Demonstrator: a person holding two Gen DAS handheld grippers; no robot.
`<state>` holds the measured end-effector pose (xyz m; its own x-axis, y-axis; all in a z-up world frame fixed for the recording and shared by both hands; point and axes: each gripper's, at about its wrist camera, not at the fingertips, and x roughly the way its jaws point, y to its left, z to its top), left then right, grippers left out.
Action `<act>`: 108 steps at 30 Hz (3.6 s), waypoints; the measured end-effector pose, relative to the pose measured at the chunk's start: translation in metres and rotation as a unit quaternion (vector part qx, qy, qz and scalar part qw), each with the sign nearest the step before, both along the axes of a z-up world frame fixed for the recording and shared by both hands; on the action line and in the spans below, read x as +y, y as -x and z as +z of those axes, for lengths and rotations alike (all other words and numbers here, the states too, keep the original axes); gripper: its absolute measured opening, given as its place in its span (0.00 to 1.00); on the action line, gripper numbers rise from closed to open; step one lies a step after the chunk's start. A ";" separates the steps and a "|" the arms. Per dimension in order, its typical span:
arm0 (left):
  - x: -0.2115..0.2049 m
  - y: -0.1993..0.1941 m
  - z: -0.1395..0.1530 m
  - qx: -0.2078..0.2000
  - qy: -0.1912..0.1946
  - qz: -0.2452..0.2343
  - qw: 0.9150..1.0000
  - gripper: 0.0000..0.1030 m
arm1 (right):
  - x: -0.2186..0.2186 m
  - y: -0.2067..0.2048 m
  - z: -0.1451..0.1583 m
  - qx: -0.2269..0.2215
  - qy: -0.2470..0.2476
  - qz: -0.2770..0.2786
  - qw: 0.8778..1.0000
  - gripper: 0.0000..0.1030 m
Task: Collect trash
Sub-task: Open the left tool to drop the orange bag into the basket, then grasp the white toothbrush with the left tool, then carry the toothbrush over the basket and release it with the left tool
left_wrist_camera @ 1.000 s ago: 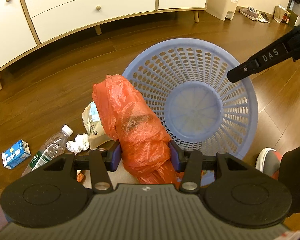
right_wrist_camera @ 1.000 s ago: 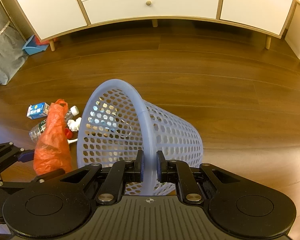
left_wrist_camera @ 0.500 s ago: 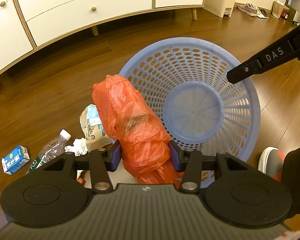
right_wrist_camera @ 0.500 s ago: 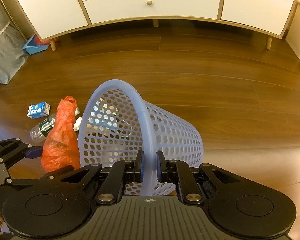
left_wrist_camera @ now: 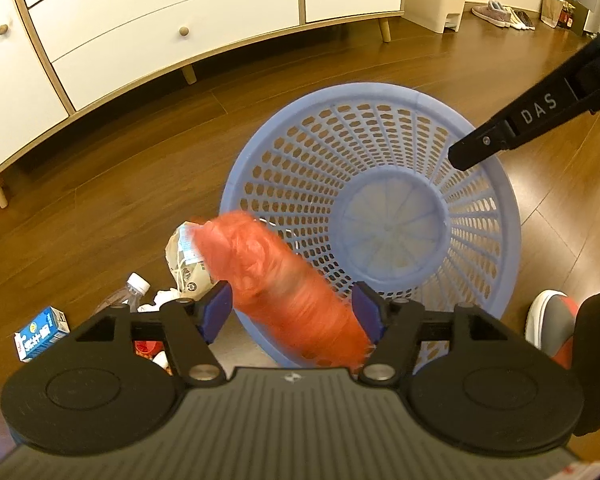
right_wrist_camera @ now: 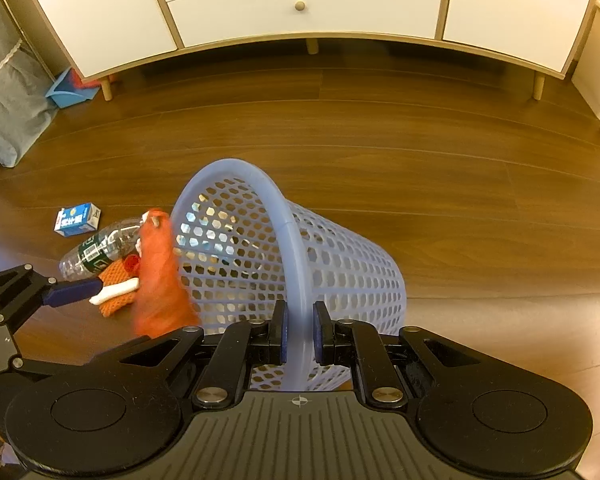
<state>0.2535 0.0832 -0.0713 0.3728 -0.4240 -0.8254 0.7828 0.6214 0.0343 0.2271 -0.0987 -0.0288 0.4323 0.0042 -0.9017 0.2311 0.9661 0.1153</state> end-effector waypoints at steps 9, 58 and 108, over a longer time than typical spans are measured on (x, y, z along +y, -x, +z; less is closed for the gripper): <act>0.009 -0.005 0.002 -0.007 -0.003 0.021 1.000 0.61 | 0.001 0.001 0.000 0.001 0.001 0.001 1.000 0.08; 0.125 -0.088 -0.143 0.002 -0.062 0.075 0.995 0.37 | 0.000 -0.027 -0.003 0.008 0.102 -0.039 0.994 0.09; 0.133 -0.072 -0.105 0.017 -0.051 0.011 0.998 0.17 | 0.002 -0.024 -0.013 -0.005 0.135 -0.017 0.991 0.09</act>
